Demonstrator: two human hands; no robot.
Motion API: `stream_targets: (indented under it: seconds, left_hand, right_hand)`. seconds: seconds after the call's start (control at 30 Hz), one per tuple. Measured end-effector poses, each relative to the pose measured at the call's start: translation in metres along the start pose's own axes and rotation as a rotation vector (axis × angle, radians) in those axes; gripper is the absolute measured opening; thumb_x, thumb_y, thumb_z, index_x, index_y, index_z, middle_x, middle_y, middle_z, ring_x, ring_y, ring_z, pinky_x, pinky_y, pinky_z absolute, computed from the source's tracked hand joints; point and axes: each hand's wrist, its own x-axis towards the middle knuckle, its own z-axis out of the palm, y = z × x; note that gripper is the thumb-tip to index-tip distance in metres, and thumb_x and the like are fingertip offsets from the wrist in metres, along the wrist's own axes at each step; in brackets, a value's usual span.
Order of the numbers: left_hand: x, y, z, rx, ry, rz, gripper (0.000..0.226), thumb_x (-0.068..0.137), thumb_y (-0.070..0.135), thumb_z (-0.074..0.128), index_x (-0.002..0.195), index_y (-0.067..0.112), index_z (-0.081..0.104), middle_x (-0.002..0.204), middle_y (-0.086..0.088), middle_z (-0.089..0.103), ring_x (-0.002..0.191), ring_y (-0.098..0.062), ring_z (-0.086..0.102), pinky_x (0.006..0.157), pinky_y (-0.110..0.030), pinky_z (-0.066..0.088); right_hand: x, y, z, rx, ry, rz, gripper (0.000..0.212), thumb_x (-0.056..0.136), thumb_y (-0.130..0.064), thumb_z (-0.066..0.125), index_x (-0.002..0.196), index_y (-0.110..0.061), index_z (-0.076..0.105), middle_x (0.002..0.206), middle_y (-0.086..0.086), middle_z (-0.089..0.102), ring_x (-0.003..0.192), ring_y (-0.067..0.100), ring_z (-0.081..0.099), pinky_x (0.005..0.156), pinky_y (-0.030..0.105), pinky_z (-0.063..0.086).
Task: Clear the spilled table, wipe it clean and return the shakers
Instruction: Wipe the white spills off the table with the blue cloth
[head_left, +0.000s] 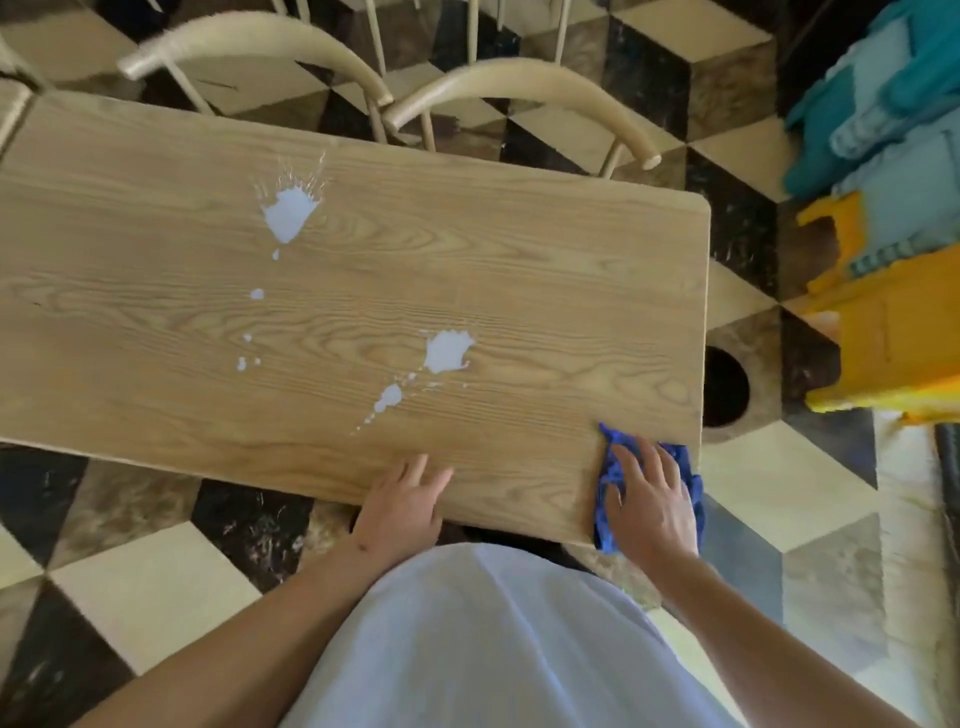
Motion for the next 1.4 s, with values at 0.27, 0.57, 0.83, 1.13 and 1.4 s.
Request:
stream_targets:
  seconds: [0.27,0.57,0.83,1.13,1.4]
  left_hand:
    - [0.012,0.055,0.043,0.007,0.164,0.06,0.062,0.097,0.034,0.04,0.157,0.035,0.022,0.168,-0.005,0.004,0.154,-0.028,0.007,0.115,-0.047,0.032]
    - [0.046,0.078,0.059,0.011,0.29,-0.018,0.065,0.092,0.03,0.046,0.156,0.027,0.03,0.167,-0.015,0.008,0.154,-0.033,0.004,0.121,-0.057,0.019]
    - [0.061,0.06,0.078,0.094,0.449,0.091,0.062,0.093,0.029,0.053,0.153,0.025,0.036,0.163,-0.018,0.021,0.152,-0.034,0.017,0.12,-0.057,0.018]
    - [0.063,0.06,0.08,0.079,0.457,0.09,0.062,0.091,0.028,0.053,0.151,0.026,0.04,0.162,-0.018,0.025,0.151,-0.035,0.02,0.118,-0.058,0.022]
    - [0.057,0.042,0.046,-0.176,0.467,0.089,0.054,0.102,0.03,0.042,0.155,0.021,0.031,0.163,-0.018,0.02,0.153,-0.035,0.015,0.118,-0.058,0.021]
  right_hand:
    - [-0.015,0.085,0.038,-0.15,-0.085,-0.102,0.07,0.098,-0.057,0.018,0.16,-0.024,0.02,0.167,0.013,0.015,0.155,0.032,0.012,0.125,0.046,0.017]
    - [0.005,0.065,0.039,-0.084,0.073,-0.142,0.069,0.088,-0.038,0.05,0.152,-0.015,0.039,0.162,0.025,0.021,0.152,0.042,0.015,0.124,0.052,0.0]
    - [0.011,0.052,0.074,-0.028,0.075,-0.169,0.061,0.096,-0.026,0.037,0.155,-0.011,0.029,0.163,0.018,0.025,0.153,0.036,0.014,0.125,0.053,0.006]
    - [0.049,0.007,0.063,-0.191,-0.022,-0.492,0.062,0.103,-0.037,0.03,0.157,-0.01,0.021,0.165,0.02,0.017,0.154,0.037,0.009,0.124,0.057,0.005]
    - [0.122,-0.071,0.048,-0.19,-0.003,-0.645,0.058,0.103,-0.037,0.03,0.159,-0.022,0.023,0.167,0.01,0.015,0.155,0.031,0.01,0.124,0.054,0.008]
